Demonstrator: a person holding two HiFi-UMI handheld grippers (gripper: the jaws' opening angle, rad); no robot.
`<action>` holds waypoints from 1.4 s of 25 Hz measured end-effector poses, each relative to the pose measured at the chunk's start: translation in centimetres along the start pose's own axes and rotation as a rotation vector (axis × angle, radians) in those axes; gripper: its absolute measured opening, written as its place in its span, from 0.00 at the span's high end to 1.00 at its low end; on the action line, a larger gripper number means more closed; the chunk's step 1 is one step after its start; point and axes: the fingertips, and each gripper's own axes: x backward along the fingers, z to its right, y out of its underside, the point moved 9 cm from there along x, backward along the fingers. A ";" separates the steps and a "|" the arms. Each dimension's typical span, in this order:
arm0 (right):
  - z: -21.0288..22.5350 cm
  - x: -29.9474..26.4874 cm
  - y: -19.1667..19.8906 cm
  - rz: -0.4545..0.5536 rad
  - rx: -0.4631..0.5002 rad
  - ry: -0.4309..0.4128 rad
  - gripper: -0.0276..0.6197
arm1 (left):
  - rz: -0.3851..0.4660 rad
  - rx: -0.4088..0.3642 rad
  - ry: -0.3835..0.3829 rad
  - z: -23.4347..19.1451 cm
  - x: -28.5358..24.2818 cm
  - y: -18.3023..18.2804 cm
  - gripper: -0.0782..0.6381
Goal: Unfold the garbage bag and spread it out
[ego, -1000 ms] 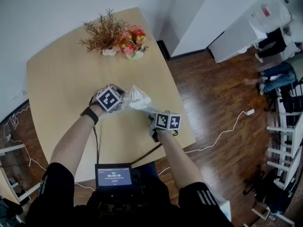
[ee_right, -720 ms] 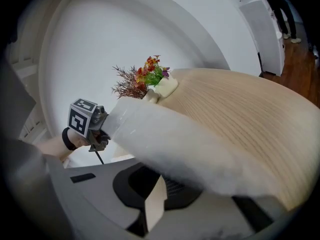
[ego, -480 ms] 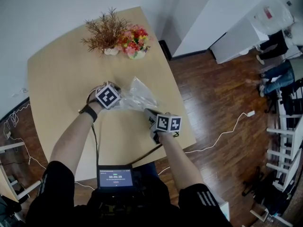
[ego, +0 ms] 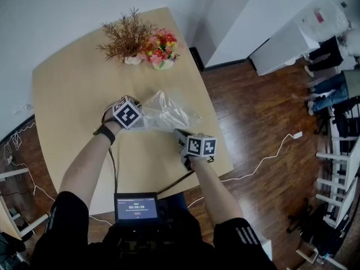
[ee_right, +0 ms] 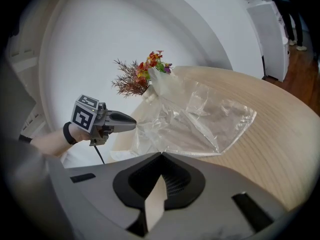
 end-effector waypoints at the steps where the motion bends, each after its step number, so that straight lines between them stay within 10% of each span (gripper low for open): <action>1: 0.1 0.1 0.0 0.000 -0.002 0.003 0.95 | 0.000 0.006 0.004 -0.1 0.1 0.2 0.80; 18: 0.1 0.2 0.0 0.007 0.007 0.008 0.95 | 0.047 0.231 0.303 5.1 0.3 2.7 0.77; 35: 0.3 0.3 0.1 0.021 0.013 0.051 0.87 | 0.014 0.312 0.281 4.1 -1.4 2.6 0.77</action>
